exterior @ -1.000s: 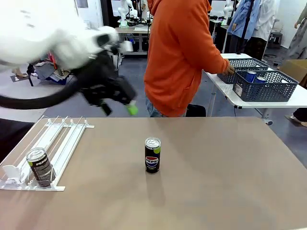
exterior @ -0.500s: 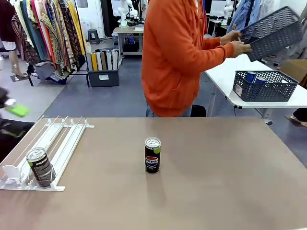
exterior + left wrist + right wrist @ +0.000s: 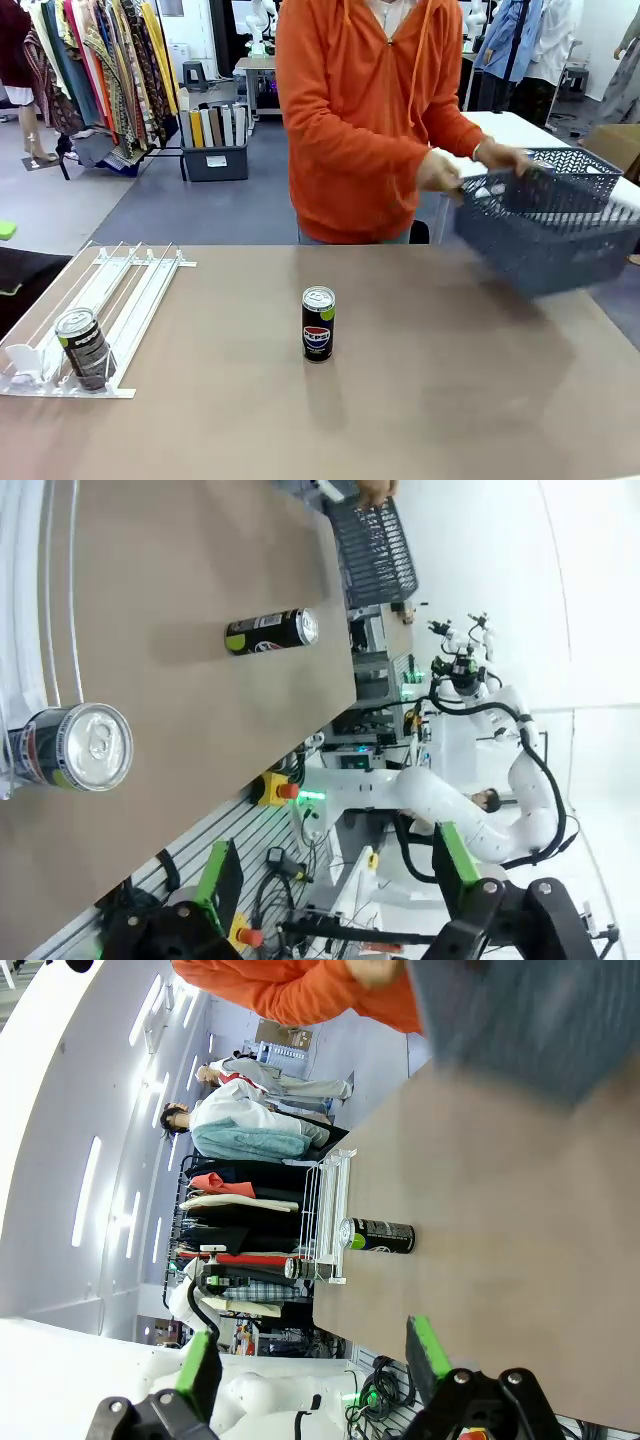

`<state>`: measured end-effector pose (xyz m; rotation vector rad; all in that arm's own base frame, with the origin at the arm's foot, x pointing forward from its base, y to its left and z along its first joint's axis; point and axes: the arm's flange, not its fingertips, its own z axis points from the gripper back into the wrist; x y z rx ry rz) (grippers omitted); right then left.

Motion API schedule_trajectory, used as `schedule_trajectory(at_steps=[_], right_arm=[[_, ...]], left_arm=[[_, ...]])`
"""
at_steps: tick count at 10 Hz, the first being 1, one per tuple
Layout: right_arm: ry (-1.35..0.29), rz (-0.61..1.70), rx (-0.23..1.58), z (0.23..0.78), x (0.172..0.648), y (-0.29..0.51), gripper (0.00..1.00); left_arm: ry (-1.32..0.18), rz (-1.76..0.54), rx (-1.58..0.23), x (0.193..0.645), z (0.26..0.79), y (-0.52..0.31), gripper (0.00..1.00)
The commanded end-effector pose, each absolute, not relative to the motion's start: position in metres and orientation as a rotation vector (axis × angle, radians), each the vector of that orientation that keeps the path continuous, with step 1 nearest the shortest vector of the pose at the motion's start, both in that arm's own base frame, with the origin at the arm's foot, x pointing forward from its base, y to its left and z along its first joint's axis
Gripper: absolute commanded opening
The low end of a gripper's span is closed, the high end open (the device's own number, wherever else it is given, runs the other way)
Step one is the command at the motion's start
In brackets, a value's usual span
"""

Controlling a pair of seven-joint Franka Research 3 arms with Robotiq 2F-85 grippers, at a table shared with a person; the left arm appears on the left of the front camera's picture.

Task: Retrieve and store the cans from the dispenser.
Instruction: Pick up one can from the Automatic Can Dispenser and place it in the middle of the table.

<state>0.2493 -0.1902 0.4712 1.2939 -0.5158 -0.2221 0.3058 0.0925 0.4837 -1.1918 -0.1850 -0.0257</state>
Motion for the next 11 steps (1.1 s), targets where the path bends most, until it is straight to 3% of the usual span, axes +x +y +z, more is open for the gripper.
schedule_trajectory(at_steps=[1,11], right_arm=[[-0.538,-0.219,1.316,0.4753,0.2519,-0.1892,1.00],[-0.538,-0.219,1.316,0.4753,0.2519,-0.1892,1.00]], left_arm=[[-0.195,-0.093,-1.161,0.2973,0.4966,0.0848,1.00],[-0.190,-0.070,-1.161,0.2984,0.4967,0.0832,1.00]])
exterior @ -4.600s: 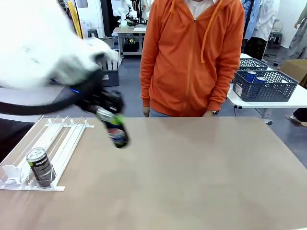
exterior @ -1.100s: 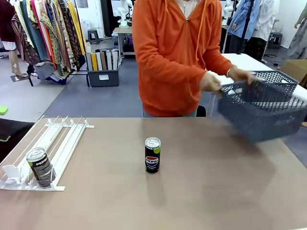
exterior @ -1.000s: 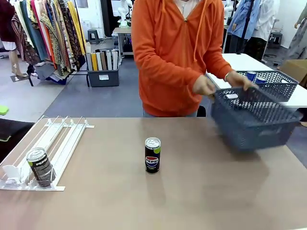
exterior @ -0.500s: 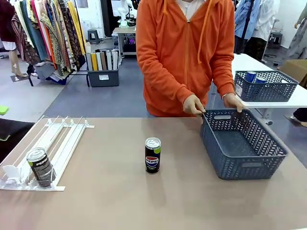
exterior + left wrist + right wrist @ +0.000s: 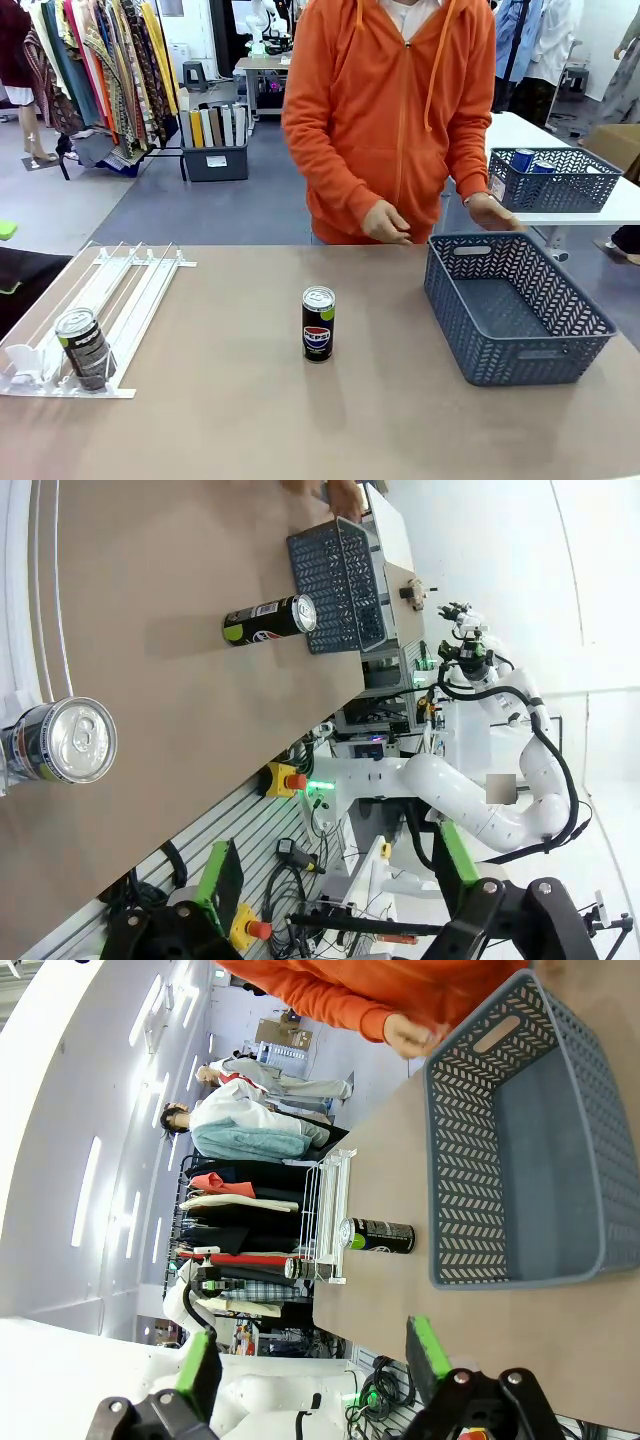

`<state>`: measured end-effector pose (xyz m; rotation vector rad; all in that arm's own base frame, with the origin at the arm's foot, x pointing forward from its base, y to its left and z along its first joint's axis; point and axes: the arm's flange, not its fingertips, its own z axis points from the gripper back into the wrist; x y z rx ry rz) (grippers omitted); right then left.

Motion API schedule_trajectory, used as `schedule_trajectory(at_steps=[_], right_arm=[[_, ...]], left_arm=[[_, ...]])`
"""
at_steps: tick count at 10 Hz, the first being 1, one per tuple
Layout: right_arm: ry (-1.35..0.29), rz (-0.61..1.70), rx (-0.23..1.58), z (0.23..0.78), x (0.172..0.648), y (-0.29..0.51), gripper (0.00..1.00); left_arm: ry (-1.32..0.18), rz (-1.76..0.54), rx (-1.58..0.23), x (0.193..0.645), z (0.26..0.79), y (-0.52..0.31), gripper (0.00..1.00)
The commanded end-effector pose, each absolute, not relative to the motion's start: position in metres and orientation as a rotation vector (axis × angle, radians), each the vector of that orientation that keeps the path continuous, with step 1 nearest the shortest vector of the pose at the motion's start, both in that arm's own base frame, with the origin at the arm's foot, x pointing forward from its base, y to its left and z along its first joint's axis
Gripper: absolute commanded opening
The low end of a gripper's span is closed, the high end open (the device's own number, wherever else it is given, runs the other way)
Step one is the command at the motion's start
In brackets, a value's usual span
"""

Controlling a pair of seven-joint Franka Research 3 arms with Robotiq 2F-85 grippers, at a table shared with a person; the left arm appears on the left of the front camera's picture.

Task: Retrieve and store the cans from the dispenser.
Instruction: Pick up one can from the Automatic Can Dispenser and place it in the middle of the table.

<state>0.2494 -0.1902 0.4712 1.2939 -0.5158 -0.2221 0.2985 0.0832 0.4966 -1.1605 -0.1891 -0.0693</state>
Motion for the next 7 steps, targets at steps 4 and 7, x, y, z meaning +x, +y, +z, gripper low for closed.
schedule_trajectory(at_steps=[4,7], right_arm=[[-0.538,-0.219,1.316,0.475,0.252,-0.189,1.00],[-0.538,-0.219,1.316,0.475,0.252,-0.189,1.00]], left_arm=[[0.053,0.074,0.044,0.304,0.512,0.002,1.00],[-0.204,0.256,0.142,0.324,0.522,-0.033,1.00]])
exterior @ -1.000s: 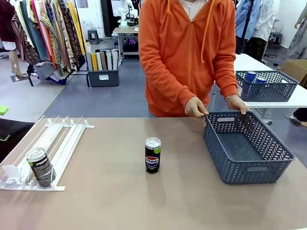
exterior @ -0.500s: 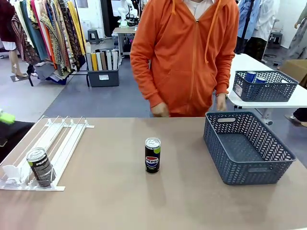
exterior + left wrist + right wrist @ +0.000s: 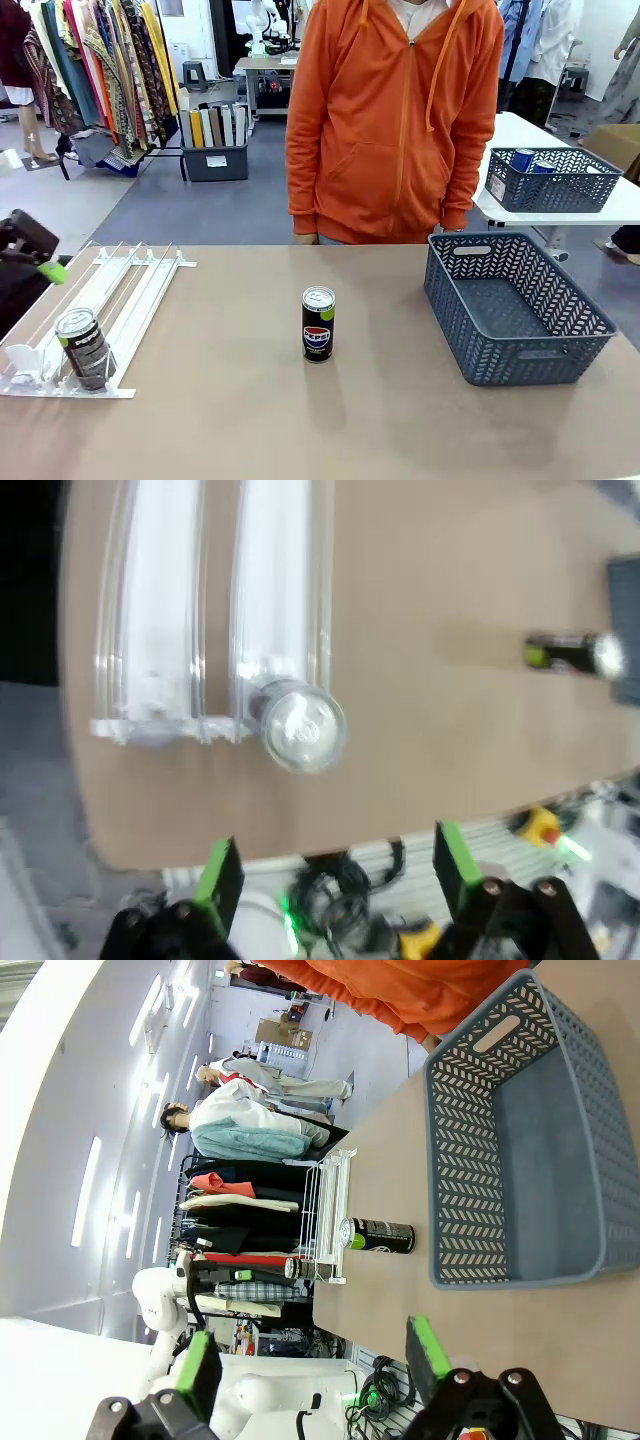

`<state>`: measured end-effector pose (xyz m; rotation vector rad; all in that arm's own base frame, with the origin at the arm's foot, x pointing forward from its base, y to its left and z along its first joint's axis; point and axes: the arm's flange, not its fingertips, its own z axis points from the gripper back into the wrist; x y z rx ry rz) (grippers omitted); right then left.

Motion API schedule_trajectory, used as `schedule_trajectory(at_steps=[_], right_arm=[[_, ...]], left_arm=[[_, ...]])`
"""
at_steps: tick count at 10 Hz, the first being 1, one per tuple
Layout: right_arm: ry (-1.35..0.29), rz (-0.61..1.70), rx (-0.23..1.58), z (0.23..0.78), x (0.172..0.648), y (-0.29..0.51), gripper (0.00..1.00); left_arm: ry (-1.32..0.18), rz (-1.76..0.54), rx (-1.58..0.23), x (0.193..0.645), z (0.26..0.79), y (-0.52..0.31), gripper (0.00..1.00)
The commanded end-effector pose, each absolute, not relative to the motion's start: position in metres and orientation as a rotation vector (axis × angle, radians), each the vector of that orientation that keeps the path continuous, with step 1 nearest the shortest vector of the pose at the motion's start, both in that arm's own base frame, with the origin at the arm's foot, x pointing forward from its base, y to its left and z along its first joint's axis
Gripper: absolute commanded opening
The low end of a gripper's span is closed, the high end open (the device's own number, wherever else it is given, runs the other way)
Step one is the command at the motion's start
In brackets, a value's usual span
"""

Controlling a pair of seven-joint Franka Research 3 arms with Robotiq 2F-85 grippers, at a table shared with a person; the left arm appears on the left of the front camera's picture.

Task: Retrieve and store the cans from the dispenser.
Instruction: Pick up one can from the Automatic Can Dispenser and place it in the middle of the table.

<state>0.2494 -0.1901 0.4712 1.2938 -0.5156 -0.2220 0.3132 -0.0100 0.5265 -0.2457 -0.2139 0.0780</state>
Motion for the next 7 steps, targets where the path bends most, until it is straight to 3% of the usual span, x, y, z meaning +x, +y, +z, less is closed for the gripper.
schedule_trajectory(at_steps=[1,2,7], right_arm=[[-0.538,-0.219,1.316,0.475,0.252,-0.189,1.00],[-0.538,-0.219,1.316,0.475,0.252,-0.189,1.00],[-0.538,-0.219,1.316,0.475,0.252,-0.189,1.00]], left_arm=[[-0.215,0.259,0.135,0.323,0.524,-0.032,1.00],[-0.214,0.078,-0.246,0.313,0.526,-0.010,1.00],[-0.220,0.093,-0.227,0.317,0.526,-0.013,1.00]])
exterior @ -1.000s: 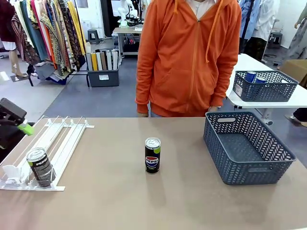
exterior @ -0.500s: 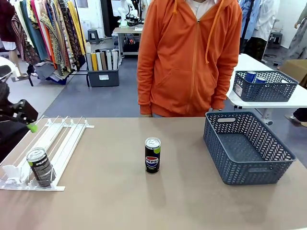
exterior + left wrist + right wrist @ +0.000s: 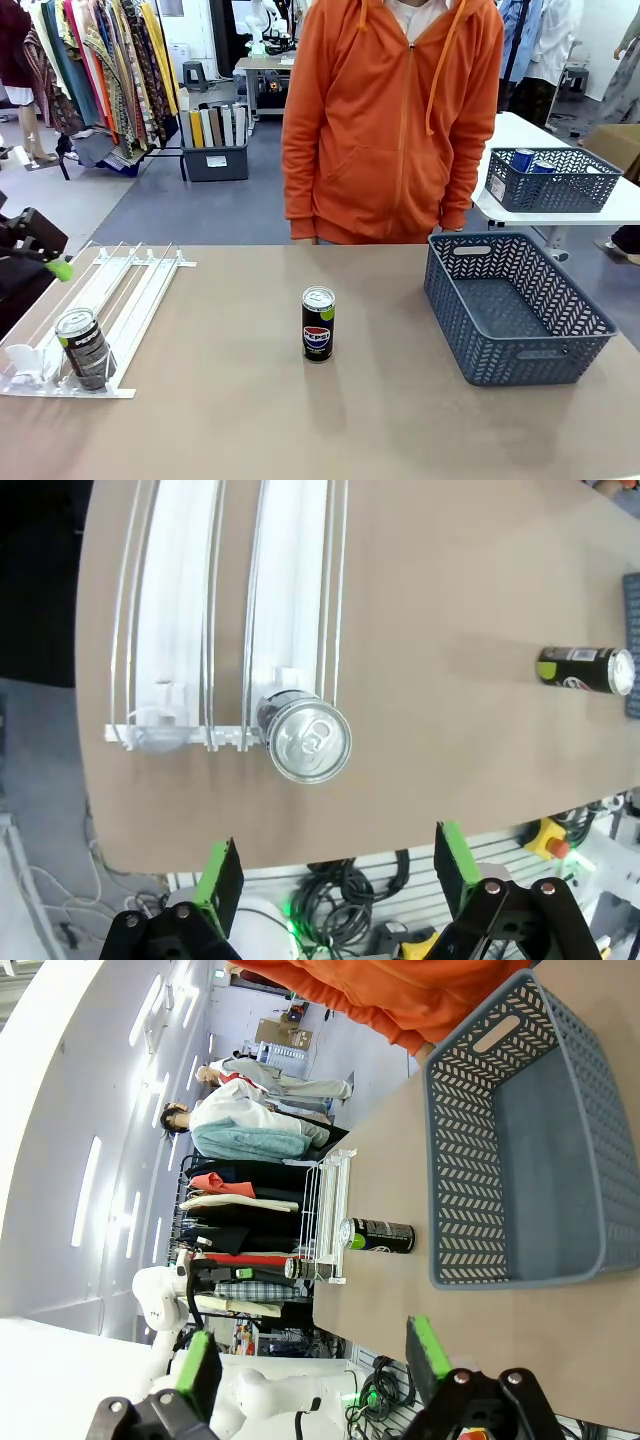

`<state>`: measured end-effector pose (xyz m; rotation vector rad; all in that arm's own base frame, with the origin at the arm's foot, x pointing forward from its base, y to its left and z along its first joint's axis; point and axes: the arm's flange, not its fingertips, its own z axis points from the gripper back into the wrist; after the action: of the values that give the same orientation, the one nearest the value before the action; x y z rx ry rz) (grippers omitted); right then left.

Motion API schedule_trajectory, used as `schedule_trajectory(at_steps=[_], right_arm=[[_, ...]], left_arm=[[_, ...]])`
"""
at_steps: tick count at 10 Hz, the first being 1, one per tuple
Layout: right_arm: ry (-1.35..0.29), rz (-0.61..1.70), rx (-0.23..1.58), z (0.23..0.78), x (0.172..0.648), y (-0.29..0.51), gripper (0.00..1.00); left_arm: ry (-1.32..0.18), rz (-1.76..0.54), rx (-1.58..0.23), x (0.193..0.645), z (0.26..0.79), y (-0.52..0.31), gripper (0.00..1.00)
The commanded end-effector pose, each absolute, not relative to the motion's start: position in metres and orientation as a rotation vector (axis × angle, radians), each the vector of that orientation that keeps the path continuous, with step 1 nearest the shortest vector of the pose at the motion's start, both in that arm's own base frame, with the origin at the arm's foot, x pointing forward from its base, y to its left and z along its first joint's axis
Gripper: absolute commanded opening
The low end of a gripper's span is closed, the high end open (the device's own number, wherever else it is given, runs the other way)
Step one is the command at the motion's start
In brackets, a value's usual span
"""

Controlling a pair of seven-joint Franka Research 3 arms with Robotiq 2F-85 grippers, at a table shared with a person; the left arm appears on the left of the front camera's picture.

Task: Retrieve and store the cans from the dispenser.
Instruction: Pick up one can from the Automatic Can Dispenser and place it in the middle of the table.

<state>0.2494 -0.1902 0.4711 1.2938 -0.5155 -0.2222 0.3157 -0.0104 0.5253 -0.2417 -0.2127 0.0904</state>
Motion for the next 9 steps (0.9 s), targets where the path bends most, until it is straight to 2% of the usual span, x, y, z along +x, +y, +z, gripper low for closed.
schedule_trajectory(at_steps=[1,4,6,9], right_arm=[[-0.538,-0.219,1.316,0.475,0.252,-0.189,1.00],[-0.538,-0.219,1.316,0.475,0.252,-0.189,1.00],[-0.538,-0.219,1.316,0.475,0.252,-0.189,1.00],[-0.538,-0.219,1.316,0.475,0.252,-0.189,1.00]], left_arm=[[-0.255,0.025,-0.191,0.320,0.521,-0.025,1.00],[-0.216,0.022,-0.090,0.333,0.489,-0.047,1.00],[-0.118,-0.022,-0.054,0.342,0.465,-0.056,1.00],[-0.071,0.091,0.015,0.361,0.435,-0.055,1.00]])
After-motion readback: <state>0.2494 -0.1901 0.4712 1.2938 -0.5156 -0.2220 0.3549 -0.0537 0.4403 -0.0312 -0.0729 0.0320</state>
